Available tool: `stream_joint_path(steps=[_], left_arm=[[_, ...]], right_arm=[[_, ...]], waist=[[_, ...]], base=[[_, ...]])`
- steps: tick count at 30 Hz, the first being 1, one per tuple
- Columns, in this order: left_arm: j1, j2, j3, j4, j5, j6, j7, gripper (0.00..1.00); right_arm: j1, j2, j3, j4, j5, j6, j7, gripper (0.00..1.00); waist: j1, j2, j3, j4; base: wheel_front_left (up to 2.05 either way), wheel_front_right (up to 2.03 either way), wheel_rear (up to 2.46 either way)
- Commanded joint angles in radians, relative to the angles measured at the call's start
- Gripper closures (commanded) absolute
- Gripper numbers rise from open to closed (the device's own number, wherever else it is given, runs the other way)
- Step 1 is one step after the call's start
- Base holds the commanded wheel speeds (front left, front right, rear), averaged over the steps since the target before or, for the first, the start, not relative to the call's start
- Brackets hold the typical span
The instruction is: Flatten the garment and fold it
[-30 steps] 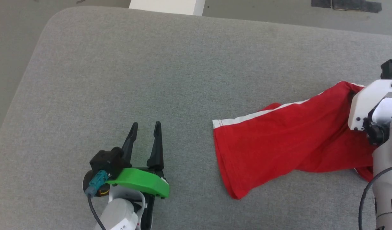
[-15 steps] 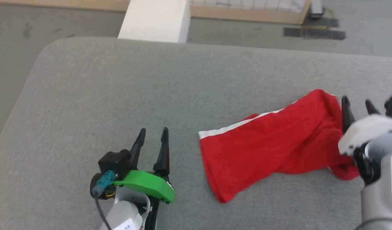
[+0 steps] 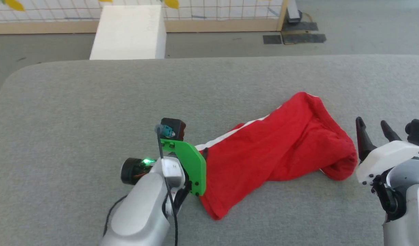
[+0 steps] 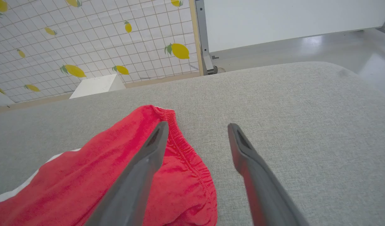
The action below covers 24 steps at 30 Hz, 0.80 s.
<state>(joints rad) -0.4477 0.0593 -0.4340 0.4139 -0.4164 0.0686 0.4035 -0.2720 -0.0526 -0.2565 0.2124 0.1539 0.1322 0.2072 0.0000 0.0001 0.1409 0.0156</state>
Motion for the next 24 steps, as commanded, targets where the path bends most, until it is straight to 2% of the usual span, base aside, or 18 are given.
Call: stream_joint_path(steps=[1,5,11,12,13,14,19,24], left_arm=[[-0.026,0.011,0.002,0.018,0.005,0.019,0.024,0.00],[-0.044,0.019,0.008,0.063,0.007,0.047,0.069,0.00],[-0.052,0.030,-0.019,0.117,0.022,0.028,0.055,0.00],[-0.052,0.029,-0.019,0.125,0.019,0.026,0.052,0.31],[-0.051,0.028,-0.018,0.132,0.014,0.022,0.043,0.88],[-0.051,0.026,-0.020,0.138,0.009,0.014,0.032,1.00],[-0.041,0.017,-0.002,0.146,-0.034,-0.014,-0.031,1.00],[-0.004,0.004,0.056,0.070,-0.112,-0.021,-0.154,1.00]], right_arm=[[0.014,0.002,0.004,-0.005,0.012,-0.002,0.011,0.00],[0.013,0.002,0.005,-0.009,0.015,-0.002,0.015,0.00],[0.015,0.002,0.003,-0.007,0.022,-0.002,0.011,0.00],[0.016,0.002,0.004,-0.006,0.023,-0.002,0.011,0.00],[0.017,0.002,0.005,-0.004,0.025,-0.002,0.010,0.00],[0.017,0.002,0.008,-0.002,0.026,-0.002,0.009,0.00],[0.013,0.002,0.021,0.001,0.031,-0.002,0.011,0.00],[-0.047,0.002,0.053,-0.003,-0.002,-0.002,0.061,0.00]], waist=[[0.0000,-0.0001,0.022,-0.026],[0.0000,-0.0001,0.040,-0.038],[0.0000,-0.0001,0.054,-0.037],[0.0000,-0.0001,0.055,-0.036],[0.0000,-0.0001,0.056,-0.034],[0.0000,-0.0001,0.056,-0.033],[0.0000,-0.0001,0.057,-0.026],[0.0000,-0.0001,0.061,-0.026]], base=[[0.00,0.00,0.00],[0.00,0.00,0.00],[0.00,0.00,0.00],[0.00,0.00,0.00],[0.00,0.00,0.00],[0.00,0.00,0.00],[0.00,0.00,0.00],[0.00,0.00,0.00]])
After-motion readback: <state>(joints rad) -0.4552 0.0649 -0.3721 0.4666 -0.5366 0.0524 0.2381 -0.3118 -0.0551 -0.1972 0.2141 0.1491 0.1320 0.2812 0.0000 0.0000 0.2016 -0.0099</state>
